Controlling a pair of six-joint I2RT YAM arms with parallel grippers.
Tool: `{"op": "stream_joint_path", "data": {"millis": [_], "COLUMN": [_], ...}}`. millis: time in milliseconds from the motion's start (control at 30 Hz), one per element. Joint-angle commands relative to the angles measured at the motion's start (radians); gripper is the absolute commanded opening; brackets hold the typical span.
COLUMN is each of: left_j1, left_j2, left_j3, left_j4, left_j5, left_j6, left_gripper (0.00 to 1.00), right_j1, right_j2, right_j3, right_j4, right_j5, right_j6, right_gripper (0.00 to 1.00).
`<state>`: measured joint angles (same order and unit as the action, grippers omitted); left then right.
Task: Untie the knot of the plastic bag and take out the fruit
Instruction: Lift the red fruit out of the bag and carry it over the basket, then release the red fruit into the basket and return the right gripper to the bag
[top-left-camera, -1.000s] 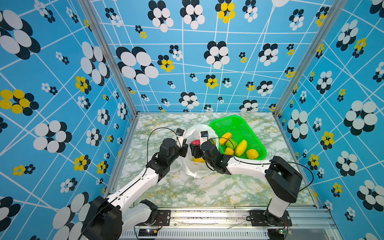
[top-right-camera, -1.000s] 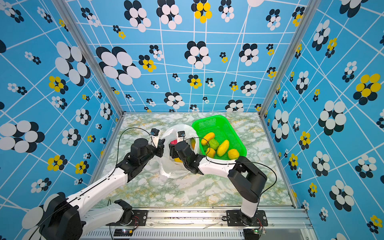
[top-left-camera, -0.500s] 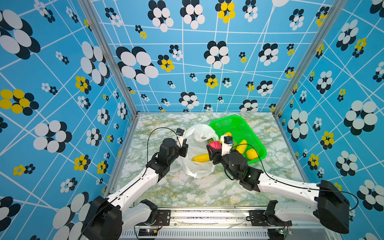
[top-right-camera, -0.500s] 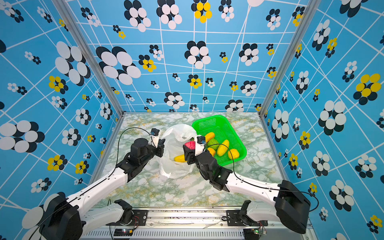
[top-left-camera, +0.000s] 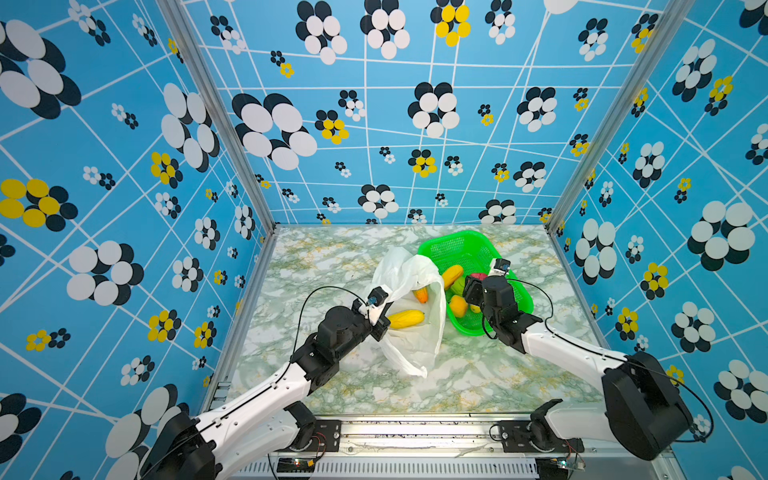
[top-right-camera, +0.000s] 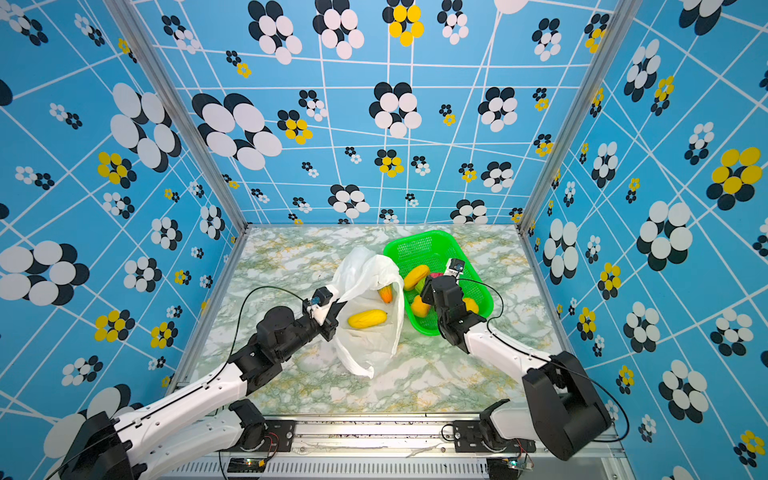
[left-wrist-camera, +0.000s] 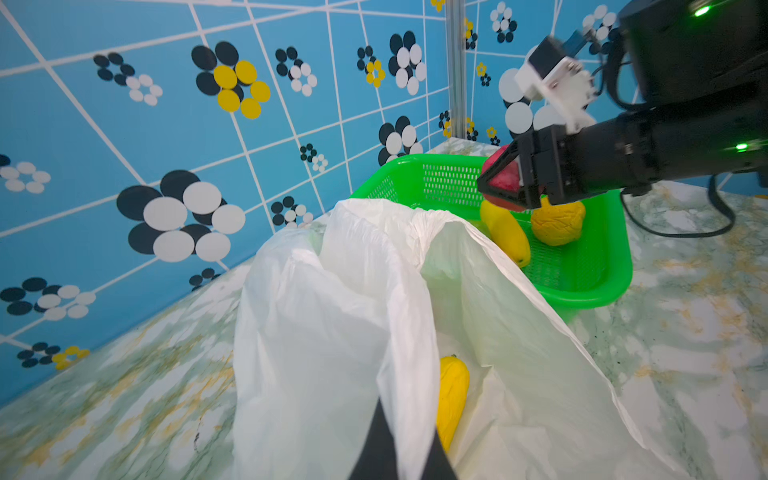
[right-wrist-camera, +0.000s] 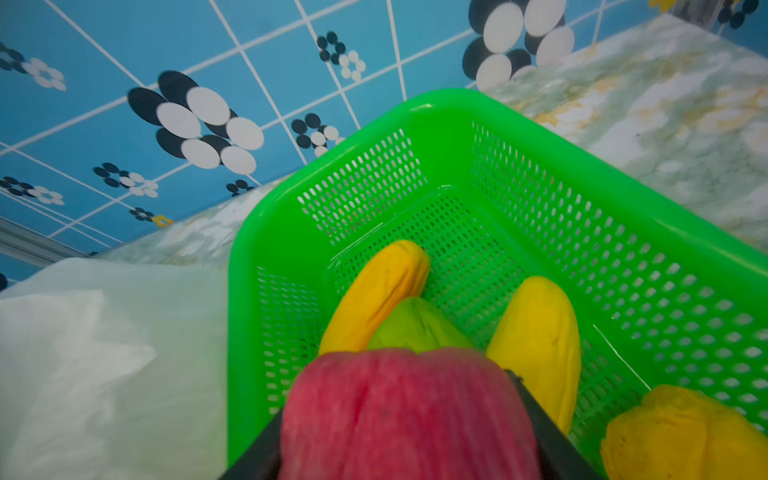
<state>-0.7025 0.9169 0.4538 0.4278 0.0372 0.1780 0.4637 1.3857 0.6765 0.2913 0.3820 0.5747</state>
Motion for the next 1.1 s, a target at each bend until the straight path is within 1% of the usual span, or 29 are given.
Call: {"op": "stream_joint_path", "data": {"millis": [0, 67, 167, 200, 233, 267, 333, 367, 433, 567, 667, 700, 733, 767, 833, 900, 1000, 1067], "left_j1": [-0.002, -0.002, -0.001, 0.0, 0.0, 0.001, 0.0, 0.0, 0.006, 0.048, 0.091, 0.111, 0.135, 0.151, 0.188, 0.225, 0.266, 0.268], "left_j2": [-0.052, -0.065, -0.046, -0.03, -0.012, 0.004, 0.036, 0.049, 0.077, 0.136, 0.196, 0.221, 0.248, 0.272, 0.331, 0.366, 0.385, 0.366], "left_j3": [-0.061, -0.089, -0.111, -0.113, -0.113, -0.112, -0.102, -0.093, -0.069, -0.009, 0.046, 0.064, 0.078, 0.092, 0.146, 0.238, 0.36, 0.359], "left_j4": [0.139, 0.174, 0.219, 0.232, 0.242, 0.251, 0.259, 0.257, 0.244, 0.221, 0.239, 0.261, 0.279, 0.303, 0.343, 0.269, 0.132, 0.131], "left_j5": [-0.004, -0.011, 0.0, 0.0, -0.004, -0.01, -0.04, -0.065, -0.12, -0.157, -0.155, -0.144, -0.105, -0.089, -0.116, -0.127, -0.058, 0.006], "left_j6": [0.067, 0.076, 0.092, 0.097, 0.103, 0.108, 0.113, 0.113, 0.112, 0.101, 0.123, 0.145, 0.185, 0.216, 0.235, 0.216, 0.213, 0.256], "left_gripper": [0.0, 0.0, 0.0, 0.0, 0.0, 0.0, 0.0, 0.0, 0.0, 0.0, 0.0, 0.0, 0.0, 0.0, 0.0, 0.0, 0.0, 0.0], "right_j1": [-0.047, -0.057, -0.062, -0.063, -0.062, -0.062, -0.063, -0.064, -0.063, -0.07, -0.114, -0.122, -0.125, -0.125, -0.125, -0.125, -0.124, -0.122], "right_j2": [0.1, 0.166, 0.245, 0.267, 0.286, 0.297, 0.314, 0.316, 0.315, 0.351, 0.42, 0.431, 0.436, 0.437, 0.433, 0.42, 0.379, 0.342], "right_j3": [0.086, 0.131, 0.196, 0.214, 0.229, 0.24, 0.258, 0.263, 0.27, 0.311, 0.378, 0.385, 0.386, 0.389, 0.394, 0.393, 0.378, 0.352], "right_j4": [-0.016, -0.019, -0.035, -0.042, -0.047, -0.048, -0.058, -0.059, -0.06, -0.053, -0.088, -0.083, -0.076, -0.074, -0.067, -0.064, -0.06, -0.051], "right_j5": [-0.096, -0.095, -0.08, -0.072, -0.064, -0.058, -0.046, -0.041, -0.024, -0.001, -0.047, -0.05, -0.041, -0.035, -0.035, -0.04, -0.046, -0.05], "right_j6": [0.056, 0.056, 0.053, 0.052, 0.051, 0.051, 0.047, 0.044, 0.036, 0.013, 0.039, 0.044, 0.048, 0.049, 0.044, 0.044, 0.042, 0.045], "right_gripper": [0.28, 0.32, 0.37, 0.41, 0.49, 0.55, 0.61, 0.63, 0.64, 0.7, 0.69, 0.71, 0.75, 0.8, 0.87, 0.9, 0.92, 0.92]}}
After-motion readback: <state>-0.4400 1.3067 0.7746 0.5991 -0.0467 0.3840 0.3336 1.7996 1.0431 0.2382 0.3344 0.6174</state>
